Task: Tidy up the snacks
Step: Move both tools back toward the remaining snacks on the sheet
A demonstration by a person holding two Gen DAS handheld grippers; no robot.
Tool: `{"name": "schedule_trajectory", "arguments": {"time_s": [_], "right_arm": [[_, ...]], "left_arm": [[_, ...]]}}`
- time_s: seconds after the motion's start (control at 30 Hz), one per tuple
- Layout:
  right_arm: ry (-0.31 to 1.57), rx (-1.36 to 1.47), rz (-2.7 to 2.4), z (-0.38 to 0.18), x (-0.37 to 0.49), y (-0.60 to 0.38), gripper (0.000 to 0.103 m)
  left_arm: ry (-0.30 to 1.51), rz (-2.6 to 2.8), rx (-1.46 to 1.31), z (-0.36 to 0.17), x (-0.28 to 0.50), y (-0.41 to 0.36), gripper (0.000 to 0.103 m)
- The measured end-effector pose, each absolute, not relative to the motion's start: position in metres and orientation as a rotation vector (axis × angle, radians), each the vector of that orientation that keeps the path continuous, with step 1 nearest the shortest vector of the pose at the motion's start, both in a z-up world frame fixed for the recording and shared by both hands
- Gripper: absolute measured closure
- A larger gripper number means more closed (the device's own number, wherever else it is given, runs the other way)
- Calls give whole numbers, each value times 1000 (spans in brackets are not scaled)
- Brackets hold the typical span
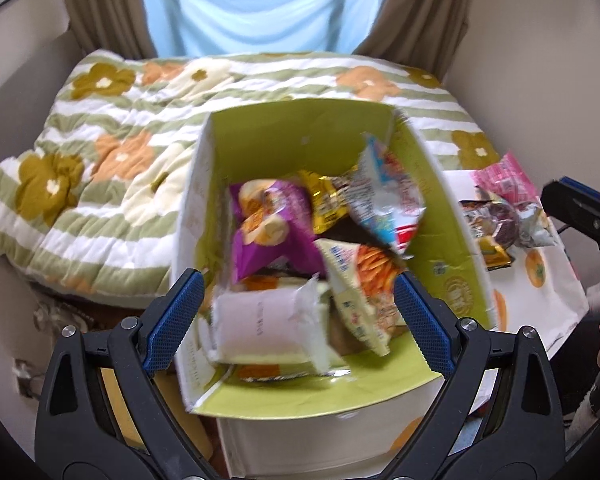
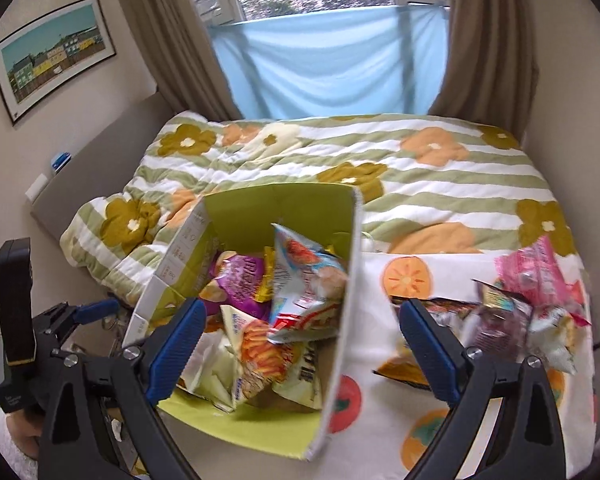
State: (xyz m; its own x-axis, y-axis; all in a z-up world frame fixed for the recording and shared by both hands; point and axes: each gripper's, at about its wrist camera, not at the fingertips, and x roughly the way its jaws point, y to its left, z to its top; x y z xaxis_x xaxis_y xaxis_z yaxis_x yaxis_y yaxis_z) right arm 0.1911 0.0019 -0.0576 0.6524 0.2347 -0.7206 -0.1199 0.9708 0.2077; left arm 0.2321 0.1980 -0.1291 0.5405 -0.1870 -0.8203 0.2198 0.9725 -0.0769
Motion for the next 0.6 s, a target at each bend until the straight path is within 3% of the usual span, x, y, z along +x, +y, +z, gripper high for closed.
{"name": "schedule_trajectory", "arguments": {"time_s": [0.6], "right_arm": [[867, 198, -36, -85, 101, -160, 5]], "left_arm": [[1000, -379, 112, -118, 230, 16, 8]]}}
